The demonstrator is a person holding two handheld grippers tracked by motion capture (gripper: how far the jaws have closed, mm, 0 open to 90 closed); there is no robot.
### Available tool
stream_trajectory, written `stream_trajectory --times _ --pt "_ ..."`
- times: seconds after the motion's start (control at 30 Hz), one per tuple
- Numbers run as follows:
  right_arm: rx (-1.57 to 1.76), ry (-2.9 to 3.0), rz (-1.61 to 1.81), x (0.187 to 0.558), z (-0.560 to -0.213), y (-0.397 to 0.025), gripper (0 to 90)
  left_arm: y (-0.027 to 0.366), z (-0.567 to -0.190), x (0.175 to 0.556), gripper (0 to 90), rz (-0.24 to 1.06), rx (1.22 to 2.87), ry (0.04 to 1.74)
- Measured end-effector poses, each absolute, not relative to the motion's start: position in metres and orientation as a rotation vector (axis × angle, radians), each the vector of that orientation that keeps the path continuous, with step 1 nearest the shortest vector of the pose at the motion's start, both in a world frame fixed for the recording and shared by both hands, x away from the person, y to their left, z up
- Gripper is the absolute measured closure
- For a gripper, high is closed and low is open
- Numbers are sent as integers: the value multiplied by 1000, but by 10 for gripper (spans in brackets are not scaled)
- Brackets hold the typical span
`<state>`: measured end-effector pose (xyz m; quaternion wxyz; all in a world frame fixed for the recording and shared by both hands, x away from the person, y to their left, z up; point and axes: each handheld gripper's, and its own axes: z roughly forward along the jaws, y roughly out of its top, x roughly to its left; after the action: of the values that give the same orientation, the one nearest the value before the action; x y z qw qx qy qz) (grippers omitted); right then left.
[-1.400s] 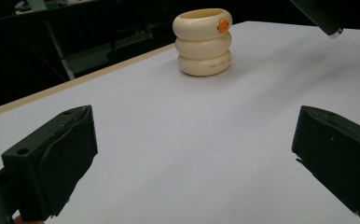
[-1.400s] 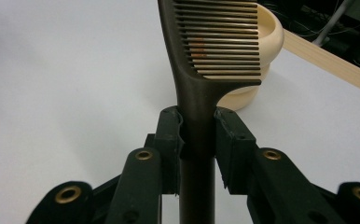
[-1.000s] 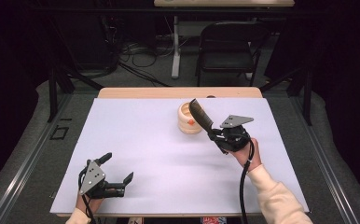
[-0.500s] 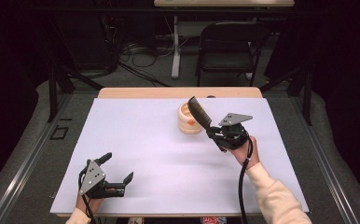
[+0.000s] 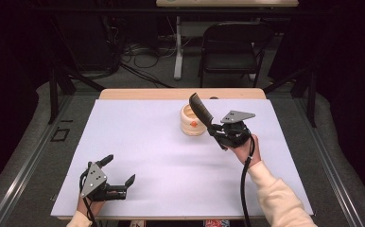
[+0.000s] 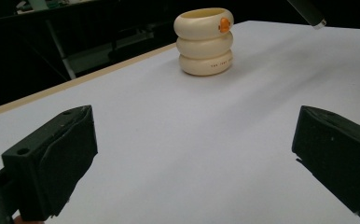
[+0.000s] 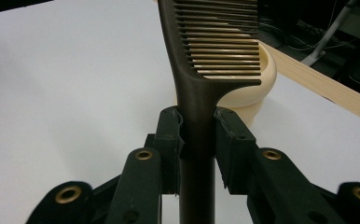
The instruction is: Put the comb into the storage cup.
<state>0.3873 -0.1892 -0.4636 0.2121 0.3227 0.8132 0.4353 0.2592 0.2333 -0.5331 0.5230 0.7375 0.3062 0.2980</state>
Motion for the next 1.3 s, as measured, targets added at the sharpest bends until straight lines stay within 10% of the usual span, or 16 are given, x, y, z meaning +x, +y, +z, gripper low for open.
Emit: stream_trajectory --times 1.3 --pt "909 2225 1213 412 -456 -181 721 233 -533 259 0 714 1770 734"
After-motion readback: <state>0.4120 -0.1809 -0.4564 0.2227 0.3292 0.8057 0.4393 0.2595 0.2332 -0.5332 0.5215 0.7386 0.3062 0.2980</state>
